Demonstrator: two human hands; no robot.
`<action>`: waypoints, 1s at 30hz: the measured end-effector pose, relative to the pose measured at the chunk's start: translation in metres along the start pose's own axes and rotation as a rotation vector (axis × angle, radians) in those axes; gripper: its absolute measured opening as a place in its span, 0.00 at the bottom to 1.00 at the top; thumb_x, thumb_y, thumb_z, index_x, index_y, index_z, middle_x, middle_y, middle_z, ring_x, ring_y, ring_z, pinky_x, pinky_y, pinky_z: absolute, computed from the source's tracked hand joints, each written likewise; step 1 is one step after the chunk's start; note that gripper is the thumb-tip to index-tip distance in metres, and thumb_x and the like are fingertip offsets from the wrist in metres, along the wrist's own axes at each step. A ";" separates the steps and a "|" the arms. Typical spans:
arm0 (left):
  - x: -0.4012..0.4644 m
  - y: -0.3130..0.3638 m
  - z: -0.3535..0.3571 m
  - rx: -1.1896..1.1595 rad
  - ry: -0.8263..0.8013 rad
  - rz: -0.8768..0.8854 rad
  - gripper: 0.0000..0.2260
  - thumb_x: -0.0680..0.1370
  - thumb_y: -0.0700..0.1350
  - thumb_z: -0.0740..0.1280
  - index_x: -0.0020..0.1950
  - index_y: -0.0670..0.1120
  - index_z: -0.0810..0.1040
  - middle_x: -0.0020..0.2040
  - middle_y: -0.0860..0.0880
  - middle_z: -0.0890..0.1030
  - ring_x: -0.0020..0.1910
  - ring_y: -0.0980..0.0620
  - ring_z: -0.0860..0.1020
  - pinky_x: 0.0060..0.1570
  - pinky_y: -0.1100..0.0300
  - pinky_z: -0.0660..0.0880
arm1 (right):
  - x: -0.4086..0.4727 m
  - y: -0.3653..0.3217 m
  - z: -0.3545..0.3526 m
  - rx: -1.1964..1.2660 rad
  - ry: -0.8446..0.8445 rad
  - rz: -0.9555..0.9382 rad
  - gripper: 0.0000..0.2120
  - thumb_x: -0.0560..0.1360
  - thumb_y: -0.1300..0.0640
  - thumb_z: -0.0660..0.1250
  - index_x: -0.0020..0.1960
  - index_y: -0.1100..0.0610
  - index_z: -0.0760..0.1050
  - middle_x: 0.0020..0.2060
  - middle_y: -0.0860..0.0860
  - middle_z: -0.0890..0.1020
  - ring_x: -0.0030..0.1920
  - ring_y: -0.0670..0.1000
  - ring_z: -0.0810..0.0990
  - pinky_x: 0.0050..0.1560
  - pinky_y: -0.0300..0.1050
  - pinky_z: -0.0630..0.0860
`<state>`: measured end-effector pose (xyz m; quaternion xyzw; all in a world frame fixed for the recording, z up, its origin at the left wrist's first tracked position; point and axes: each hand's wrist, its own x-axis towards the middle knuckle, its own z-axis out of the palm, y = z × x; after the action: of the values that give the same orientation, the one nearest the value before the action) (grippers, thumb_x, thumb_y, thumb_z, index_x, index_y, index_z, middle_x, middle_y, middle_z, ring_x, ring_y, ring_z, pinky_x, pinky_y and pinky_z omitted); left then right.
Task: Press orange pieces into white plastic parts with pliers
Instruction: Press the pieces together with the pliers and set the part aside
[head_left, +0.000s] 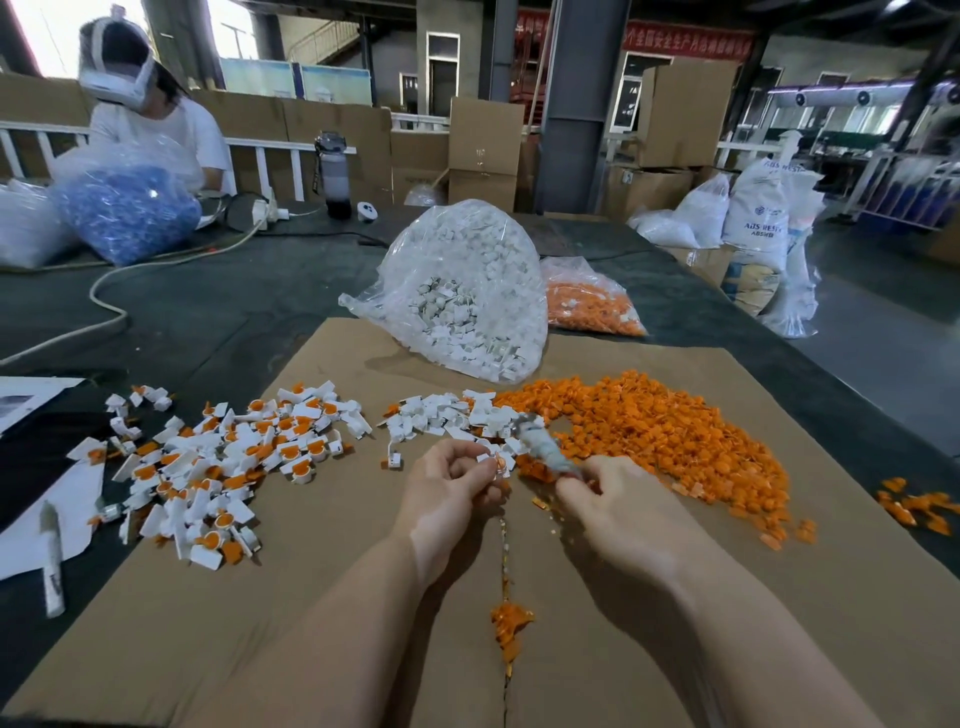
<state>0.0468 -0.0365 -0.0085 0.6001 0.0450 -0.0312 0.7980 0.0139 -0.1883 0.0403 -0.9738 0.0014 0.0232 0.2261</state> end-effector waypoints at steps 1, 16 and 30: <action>0.000 0.000 0.000 -0.023 0.008 -0.004 0.03 0.77 0.33 0.63 0.49 0.38 0.72 0.31 0.44 0.74 0.24 0.55 0.73 0.25 0.64 0.73 | -0.002 -0.005 0.000 0.049 -0.060 -0.025 0.14 0.79 0.48 0.55 0.40 0.55 0.69 0.39 0.52 0.71 0.38 0.52 0.71 0.33 0.45 0.62; 0.006 0.001 0.000 -0.016 0.100 0.001 0.04 0.78 0.33 0.61 0.53 0.36 0.70 0.32 0.44 0.74 0.22 0.58 0.72 0.24 0.66 0.73 | -0.003 -0.016 -0.001 0.284 -0.332 -0.004 0.12 0.78 0.53 0.55 0.38 0.57 0.66 0.34 0.56 0.71 0.34 0.52 0.68 0.38 0.47 0.62; 0.012 -0.005 -0.002 -0.002 0.130 0.002 0.03 0.78 0.35 0.62 0.46 0.41 0.72 0.31 0.46 0.75 0.23 0.59 0.73 0.24 0.66 0.72 | -0.002 -0.021 0.010 0.136 -0.207 -0.015 0.15 0.80 0.45 0.55 0.39 0.53 0.64 0.34 0.48 0.69 0.33 0.48 0.67 0.32 0.42 0.62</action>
<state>0.0576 -0.0358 -0.0154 0.6002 0.0964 0.0086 0.7940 0.0115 -0.1650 0.0410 -0.9485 -0.0275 0.1221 0.2909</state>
